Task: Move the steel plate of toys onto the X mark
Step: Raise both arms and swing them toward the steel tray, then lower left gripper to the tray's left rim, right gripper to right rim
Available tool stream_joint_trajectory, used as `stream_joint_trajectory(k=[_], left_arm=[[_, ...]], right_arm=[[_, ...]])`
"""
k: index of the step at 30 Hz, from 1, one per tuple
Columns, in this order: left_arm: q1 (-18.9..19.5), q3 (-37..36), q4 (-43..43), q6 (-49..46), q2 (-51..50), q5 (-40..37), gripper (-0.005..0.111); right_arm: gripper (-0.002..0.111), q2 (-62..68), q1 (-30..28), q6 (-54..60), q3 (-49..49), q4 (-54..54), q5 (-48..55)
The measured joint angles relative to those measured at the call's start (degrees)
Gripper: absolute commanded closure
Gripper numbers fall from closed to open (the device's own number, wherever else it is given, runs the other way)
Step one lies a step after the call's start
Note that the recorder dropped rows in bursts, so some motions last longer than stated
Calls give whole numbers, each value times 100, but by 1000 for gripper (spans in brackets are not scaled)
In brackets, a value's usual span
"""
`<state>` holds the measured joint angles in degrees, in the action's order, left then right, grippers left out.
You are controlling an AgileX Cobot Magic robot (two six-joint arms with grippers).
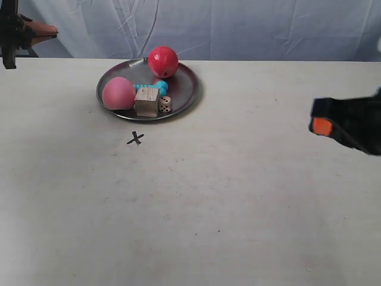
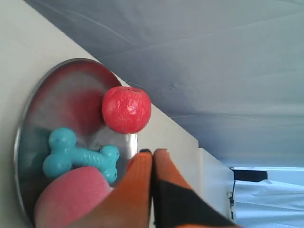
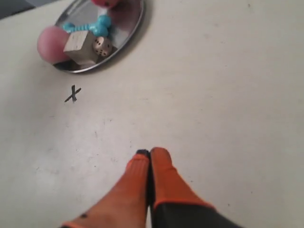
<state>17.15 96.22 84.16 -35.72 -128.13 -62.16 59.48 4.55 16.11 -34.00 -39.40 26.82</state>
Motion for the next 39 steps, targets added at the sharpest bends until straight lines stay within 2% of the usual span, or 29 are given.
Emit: stream_joint_trajectory(k=[7,11,18,24,32,34,37,39], left_arm=[[-249,664,92,-195,-947,67,107],[-343,872,68,-205,-1348,93,107],[-393,1110,-26,-334,-1759,-181,107],[-393,1132,62,-455,-1781,-429,107],[-393,1132,372,-184,-1781,-208,107],[-393,1323,366,-144,-1781,-183,107],[-301,1900,-336,-190,-1781,-155,107],[-264,2385,-1235,-62,-1781,-19,107]], right_arm=[[108,3088,0,1636,-2413,-1510,1150],[108,4627,14,1765,-3905,-1831,1805],[108,6325,14,1513,-6022,-2016,2559],[108,7082,2,1435,-6893,-2034,2827],[108,7515,-631,1415,-7131,-2248,2777],[108,7895,-710,1426,-7578,-2298,3109],[108,8337,-710,1305,-8481,-2298,3586],[108,8595,-700,1062,-9115,-2163,3739]])
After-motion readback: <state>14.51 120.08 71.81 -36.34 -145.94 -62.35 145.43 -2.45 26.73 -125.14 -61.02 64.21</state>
